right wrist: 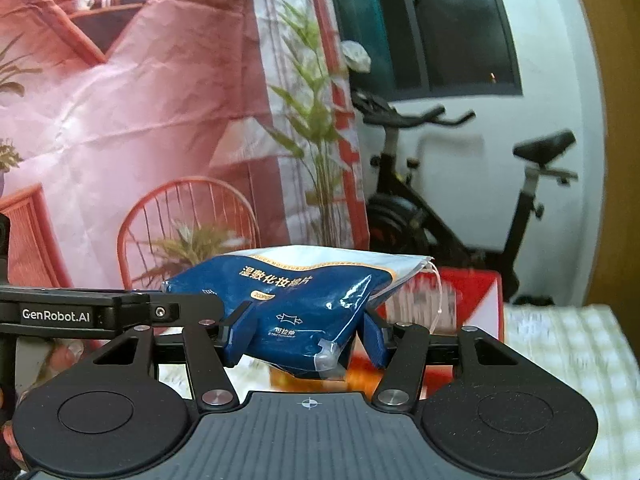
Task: Organize soft objects
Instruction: 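Lift the blue bag with the left tool and drop it into the red box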
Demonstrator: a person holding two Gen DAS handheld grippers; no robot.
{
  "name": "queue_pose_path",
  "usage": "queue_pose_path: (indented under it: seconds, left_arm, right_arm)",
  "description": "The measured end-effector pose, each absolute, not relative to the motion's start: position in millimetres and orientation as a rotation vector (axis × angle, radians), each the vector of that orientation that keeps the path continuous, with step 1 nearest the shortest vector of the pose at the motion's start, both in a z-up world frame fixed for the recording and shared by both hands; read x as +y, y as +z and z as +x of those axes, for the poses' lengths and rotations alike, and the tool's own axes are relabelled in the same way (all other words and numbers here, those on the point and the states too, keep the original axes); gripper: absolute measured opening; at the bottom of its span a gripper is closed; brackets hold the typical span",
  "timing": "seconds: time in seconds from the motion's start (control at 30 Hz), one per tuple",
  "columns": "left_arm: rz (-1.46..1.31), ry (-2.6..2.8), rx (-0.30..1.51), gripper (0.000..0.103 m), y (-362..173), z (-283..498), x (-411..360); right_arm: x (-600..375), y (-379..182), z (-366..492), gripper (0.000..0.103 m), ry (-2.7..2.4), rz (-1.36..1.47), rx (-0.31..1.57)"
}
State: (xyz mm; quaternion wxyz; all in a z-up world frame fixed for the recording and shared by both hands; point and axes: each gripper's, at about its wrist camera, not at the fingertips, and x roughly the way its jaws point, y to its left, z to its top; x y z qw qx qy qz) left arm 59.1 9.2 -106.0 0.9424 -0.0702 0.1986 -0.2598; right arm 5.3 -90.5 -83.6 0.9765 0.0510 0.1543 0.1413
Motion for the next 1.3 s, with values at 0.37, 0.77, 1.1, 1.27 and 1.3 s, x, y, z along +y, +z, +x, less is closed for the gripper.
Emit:
queue_pose_path:
  seconds: [0.37,0.77,1.1,1.27,1.3]
  left_arm:
    - [-0.276,-0.574,0.599,0.054,-112.6,197.3,3.0]
    - [-0.235,-0.515,0.819,0.054,-170.9,272.3,-14.8]
    - [-0.254,-0.492,0.944,0.054,-198.2,301.5,-9.0]
    - [-0.204,-0.484,0.955,0.054,-201.0,299.1,-14.6]
    - [-0.194,-0.478,0.953,0.054,-201.0,298.2,-14.6]
  right_arm:
    - [-129.3,-85.7,134.1,0.053,0.294,0.088,0.374]
    - [-146.2,-154.4,226.1,0.053,0.289,0.154,0.596]
    - [-156.4,-206.5,255.2,0.053,0.261,0.268,0.784]
    - [-160.9,-222.0,256.2,0.053,0.217,0.303,0.848]
    - [-161.6,-223.9,254.8,0.053,0.206,0.302,0.861]
